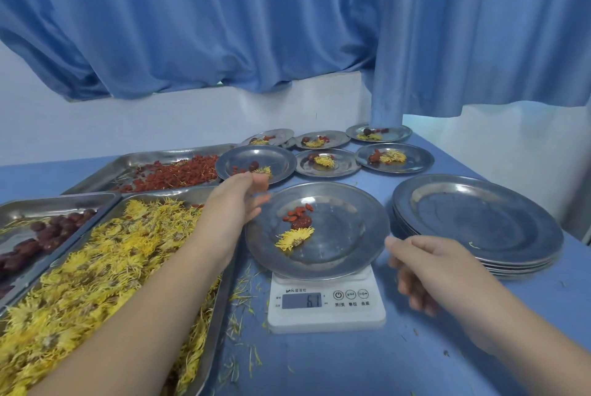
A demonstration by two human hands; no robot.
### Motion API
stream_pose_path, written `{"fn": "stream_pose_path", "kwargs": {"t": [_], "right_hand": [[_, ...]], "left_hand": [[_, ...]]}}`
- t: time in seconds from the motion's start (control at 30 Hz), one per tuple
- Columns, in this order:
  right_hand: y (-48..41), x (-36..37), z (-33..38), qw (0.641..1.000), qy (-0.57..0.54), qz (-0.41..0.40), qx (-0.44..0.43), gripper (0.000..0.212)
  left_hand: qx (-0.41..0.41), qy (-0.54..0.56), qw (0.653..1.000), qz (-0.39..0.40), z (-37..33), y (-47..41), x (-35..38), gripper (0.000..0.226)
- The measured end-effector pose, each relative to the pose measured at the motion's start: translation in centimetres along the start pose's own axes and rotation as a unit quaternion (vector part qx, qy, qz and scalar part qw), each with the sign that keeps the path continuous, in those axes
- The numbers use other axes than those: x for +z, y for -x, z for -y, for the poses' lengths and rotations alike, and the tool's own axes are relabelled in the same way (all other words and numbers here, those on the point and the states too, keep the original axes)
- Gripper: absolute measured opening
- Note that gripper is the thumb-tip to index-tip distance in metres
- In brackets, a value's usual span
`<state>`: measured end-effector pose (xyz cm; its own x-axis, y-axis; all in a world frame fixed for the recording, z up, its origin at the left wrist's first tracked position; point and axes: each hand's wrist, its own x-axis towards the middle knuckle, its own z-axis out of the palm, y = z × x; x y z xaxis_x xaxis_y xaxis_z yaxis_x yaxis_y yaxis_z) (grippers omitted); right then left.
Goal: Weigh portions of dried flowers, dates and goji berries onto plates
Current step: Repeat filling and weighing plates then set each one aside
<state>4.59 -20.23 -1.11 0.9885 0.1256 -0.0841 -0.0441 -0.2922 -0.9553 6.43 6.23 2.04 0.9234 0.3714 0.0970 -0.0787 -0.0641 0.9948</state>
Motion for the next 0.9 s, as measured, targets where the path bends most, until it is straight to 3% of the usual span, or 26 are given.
{"fn": "stream_pose_path", "kwargs": {"t": [0.2, 0.43, 0.67, 0.9], "right_hand": [[-0.6, 0.8, 0.1, 0.992, -0.102, 0.055, 0.053, 0.030], [-0.8, 1.8, 0.4, 0.980, -0.177, 0.061, 0.067, 0.013], [-3.4, 1.5, 4.3, 0.956, -0.278, 0.077, 0.049, 0.016], [-13.3, 2.5, 9.8, 0.939, -0.340, 0.039, 0.033, 0.007]], "left_hand": [[0.013, -0.105, 0.994, 0.015, -0.5, 0.5, 0.0, 0.024], [-0.018, -0.020, 0.999, 0.039, -1.3, 0.4, -0.7, 0.025], [0.034, 0.038, 0.998, 0.037, -4.3, -2.8, -2.0, 0.022], [0.041, 0.071, 0.995, -0.064, -7.0, -8.9, -3.5, 0.017]]}}
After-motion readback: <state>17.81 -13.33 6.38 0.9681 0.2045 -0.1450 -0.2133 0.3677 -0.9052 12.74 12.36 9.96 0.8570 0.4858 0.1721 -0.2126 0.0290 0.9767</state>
